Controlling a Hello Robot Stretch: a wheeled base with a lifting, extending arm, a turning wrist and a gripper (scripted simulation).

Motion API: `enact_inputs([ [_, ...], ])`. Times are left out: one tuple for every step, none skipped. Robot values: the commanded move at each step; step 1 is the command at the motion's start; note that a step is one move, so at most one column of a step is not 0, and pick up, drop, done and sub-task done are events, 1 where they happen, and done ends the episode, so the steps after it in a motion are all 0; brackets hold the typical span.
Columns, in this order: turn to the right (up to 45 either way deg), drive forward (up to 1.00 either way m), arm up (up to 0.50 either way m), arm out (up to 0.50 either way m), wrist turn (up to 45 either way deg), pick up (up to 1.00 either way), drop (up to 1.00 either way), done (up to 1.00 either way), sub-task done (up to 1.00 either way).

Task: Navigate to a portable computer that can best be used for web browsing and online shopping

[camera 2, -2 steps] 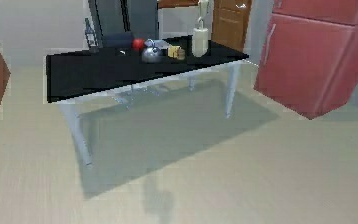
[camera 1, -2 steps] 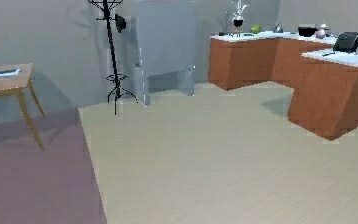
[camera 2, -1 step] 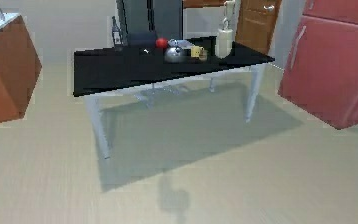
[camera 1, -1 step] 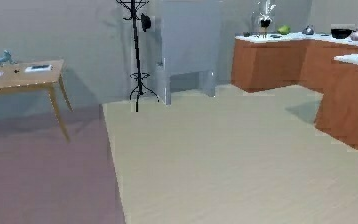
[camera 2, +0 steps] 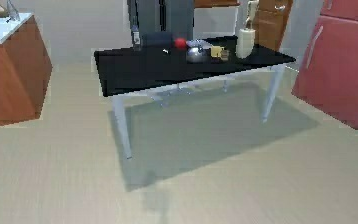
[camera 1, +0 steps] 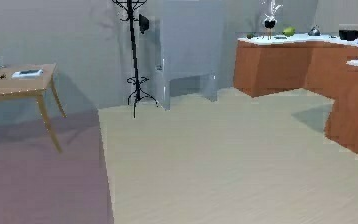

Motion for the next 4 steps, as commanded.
enact_inputs([
  [-21.0, 0.0, 0.0, 0.0, 0.0, 0.0, 0.0, 0.0, 0.0],
  [0.0, 0.85, 0.0, 0.0, 0.0, 0.0, 0.0, 0.0, 0.0],
  [-45.0, 0.0, 0.0, 0.0, 0.0, 0.0, 0.0, 0.0, 0.0],
  [-6.0, 0.0, 0.0, 0.0, 0.0, 0.0, 0.0, 0.0, 0.0],
])
